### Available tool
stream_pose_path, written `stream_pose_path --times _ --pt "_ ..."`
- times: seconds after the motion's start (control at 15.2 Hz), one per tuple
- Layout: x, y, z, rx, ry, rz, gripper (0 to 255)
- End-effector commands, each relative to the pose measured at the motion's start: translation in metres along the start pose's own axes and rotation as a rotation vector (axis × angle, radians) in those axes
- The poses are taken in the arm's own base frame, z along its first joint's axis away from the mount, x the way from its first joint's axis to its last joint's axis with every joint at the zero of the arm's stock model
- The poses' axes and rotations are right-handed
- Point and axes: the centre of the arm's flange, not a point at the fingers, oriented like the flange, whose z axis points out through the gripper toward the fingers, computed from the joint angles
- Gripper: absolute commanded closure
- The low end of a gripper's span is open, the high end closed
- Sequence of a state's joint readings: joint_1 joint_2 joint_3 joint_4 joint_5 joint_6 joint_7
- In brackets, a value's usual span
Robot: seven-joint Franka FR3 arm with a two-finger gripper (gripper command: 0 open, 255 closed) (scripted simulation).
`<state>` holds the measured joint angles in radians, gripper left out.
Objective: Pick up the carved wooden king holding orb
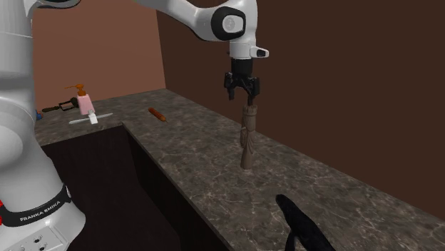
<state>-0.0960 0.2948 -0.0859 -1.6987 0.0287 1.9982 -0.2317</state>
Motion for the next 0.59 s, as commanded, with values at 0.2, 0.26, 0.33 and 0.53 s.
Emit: stream_pose_path --times 0.2,0.26,0.33,0.53 --pt "0.032 0.010 0.023 0.006 0.003 0.005 0" --pt "0.032 0.010 0.029 0.006 0.003 0.005 0" --pt "0.032 0.010 0.034 0.006 0.003 0.005 0" --pt "0.032 0.010 0.050 0.006 0.003 0.005 0"
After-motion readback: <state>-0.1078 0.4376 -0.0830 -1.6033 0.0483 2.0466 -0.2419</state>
